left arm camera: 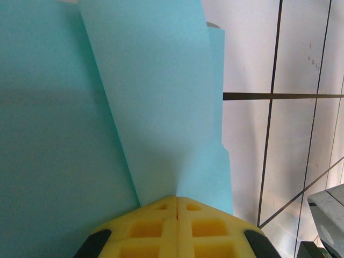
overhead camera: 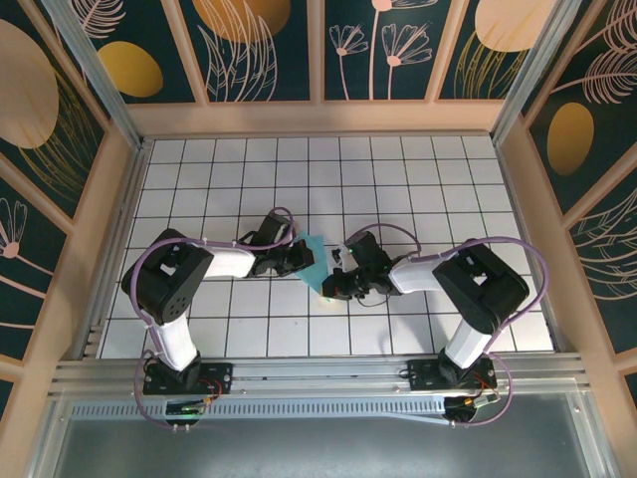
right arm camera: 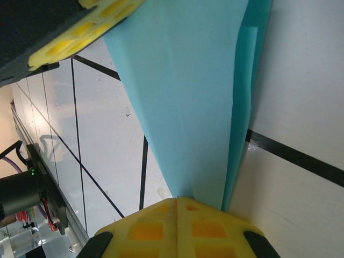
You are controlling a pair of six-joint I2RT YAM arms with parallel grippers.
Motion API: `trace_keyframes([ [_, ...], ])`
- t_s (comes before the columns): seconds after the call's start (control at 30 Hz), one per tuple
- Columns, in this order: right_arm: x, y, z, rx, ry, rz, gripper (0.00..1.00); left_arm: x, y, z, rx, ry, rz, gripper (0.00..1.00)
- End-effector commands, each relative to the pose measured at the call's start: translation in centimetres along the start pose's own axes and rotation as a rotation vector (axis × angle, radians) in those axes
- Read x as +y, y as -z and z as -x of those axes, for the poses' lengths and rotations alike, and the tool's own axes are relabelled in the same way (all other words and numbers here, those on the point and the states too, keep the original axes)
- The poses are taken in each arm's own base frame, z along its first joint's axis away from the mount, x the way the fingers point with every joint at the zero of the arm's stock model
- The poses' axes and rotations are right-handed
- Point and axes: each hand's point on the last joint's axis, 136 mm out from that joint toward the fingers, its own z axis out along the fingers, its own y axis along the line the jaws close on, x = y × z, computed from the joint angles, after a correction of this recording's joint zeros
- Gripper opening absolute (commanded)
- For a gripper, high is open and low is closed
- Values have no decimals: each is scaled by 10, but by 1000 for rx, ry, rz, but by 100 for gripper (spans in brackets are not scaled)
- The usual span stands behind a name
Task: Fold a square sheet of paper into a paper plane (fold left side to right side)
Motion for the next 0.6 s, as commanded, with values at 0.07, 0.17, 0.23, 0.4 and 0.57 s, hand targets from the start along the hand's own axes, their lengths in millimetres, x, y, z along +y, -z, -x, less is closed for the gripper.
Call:
trace_keyframes([
  [0.07,-14,-3,-23,67,-17,-53,0,37,-9,-17,50,27,127,0],
  [0.17,-15,-2,-28,78,-22,-61,0,38,-9,-18,51,28,130,0],
  [0.23,-16,-2,-32,88,-25,-68,0,38,-9,-18,50,26,129,0],
  [0.4,-19,1,-42,100,-30,-81,0,39,-10,-17,50,27,133,0],
  [0.57,-18,5,-48,105,-31,-89,0,40,-10,-17,50,28,134,0],
])
